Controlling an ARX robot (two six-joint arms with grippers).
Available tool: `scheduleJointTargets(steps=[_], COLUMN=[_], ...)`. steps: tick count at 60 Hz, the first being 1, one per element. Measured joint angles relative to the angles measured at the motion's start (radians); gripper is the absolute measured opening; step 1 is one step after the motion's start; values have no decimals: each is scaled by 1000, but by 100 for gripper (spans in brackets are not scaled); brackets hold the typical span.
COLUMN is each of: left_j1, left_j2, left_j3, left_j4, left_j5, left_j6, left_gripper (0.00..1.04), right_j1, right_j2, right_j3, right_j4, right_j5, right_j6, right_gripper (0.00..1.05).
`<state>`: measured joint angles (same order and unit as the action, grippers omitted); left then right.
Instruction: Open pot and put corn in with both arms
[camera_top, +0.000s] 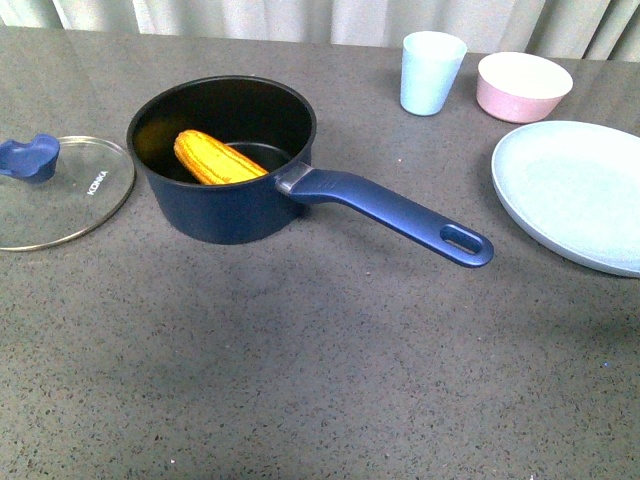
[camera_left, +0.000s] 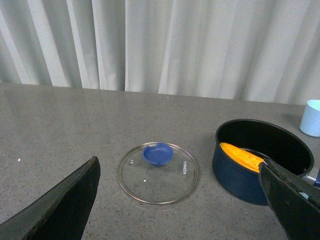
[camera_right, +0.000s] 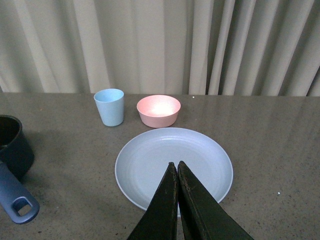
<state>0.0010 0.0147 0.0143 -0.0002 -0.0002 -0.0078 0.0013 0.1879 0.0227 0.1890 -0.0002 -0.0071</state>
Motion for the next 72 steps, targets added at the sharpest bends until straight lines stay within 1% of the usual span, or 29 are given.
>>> scheduleJointTargets(steps=[3,7,10,42,44,46,49,54,57,59,66,69,72], left_j1=[0,0,0,0,0,0,0,0,0,0,0,0,0], left_j2=[0,0,0,0,0,0,0,0,0,0,0,0,0], left_j3=[0,0,0,0,0,0,0,0,0,0,0,0,0], left_j4=[0,0,0,0,0,0,0,0,0,0,0,0,0], left_j5=[0,0,0,0,0,0,0,0,0,0,0,0,0], left_j6=[0,0,0,0,0,0,0,0,0,0,0,0,0], left_gripper=[96,96,96,96,96,96,96,96,96,96,96,96,96], right_j1=[0,0,0,0,0,0,0,0,0,0,0,0,0], right_j2=[-11,-97,-153,-182,-182,-182,-182,-182,-182,-182,-182,-182,-182], right_j3=[0,0,0,0,0,0,0,0,0,0,0,0,0], right_j4=[-11,-128,-176,-187,-187,-188,-187,-187,-187,-188,-187,-188,-188], right_j5=[0,-3,0,0,0,0,0,0,0,0,0,0,0], right_j6=[0,0,0,0,0,0,0,0,0,0,0,0,0], right_gripper=[2,2,2,2,6,13,20,36,43,50,69,79,93])
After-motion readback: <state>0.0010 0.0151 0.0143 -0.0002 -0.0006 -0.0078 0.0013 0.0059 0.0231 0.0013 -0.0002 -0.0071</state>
